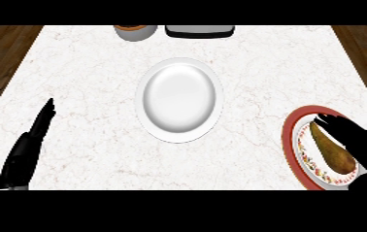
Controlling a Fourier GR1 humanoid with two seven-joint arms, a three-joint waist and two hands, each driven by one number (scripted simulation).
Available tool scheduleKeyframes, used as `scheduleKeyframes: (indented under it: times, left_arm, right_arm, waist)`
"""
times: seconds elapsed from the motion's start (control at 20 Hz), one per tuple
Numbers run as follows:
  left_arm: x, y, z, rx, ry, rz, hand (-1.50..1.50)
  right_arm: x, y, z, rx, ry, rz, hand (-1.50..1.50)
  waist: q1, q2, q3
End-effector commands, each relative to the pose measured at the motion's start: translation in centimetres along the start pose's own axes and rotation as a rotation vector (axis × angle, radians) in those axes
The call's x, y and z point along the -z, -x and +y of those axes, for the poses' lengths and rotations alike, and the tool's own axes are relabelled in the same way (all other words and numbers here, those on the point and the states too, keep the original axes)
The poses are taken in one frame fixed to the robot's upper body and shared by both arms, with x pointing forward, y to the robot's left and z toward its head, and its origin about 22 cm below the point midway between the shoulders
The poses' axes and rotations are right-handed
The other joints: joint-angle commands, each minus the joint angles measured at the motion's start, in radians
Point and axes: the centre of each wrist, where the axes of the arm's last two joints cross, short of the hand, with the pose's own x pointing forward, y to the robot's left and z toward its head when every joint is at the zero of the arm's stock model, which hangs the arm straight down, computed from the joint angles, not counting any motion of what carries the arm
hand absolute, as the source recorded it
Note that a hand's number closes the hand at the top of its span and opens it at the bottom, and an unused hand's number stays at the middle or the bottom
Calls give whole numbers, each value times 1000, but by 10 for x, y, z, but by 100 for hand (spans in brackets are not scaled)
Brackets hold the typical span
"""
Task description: Pick the pear from the plate and place it in the plate
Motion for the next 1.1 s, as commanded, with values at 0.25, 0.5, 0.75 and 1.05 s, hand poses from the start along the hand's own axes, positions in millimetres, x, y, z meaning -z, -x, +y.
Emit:
scheduleKeyframes:
  times: [0.25, 0.5, 0.75, 1.05]
  left_arm:
    - [5, -20, 3, 15, -8, -13, 0]
    - [1, -22, 6, 0, 1, -25, 0]
    - [7, -3, 7, -6, 18, -17, 0]
    - [5, -11, -24, 10, 9, -2, 0]
  right_arm:
    - [11, 9, 32, -15, -24, 18, -150]
    - [40, 23, 24, -10, -48, 7, -150]
    - [46, 25, 33, 42, -7, -74, 150]
    - [47, 16, 32, 13, 24, -76, 150]
  waist:
    - [-1, -1, 0]
    - [5, 0, 0]
    - [4, 1, 0]
    - [-1, 0, 0]
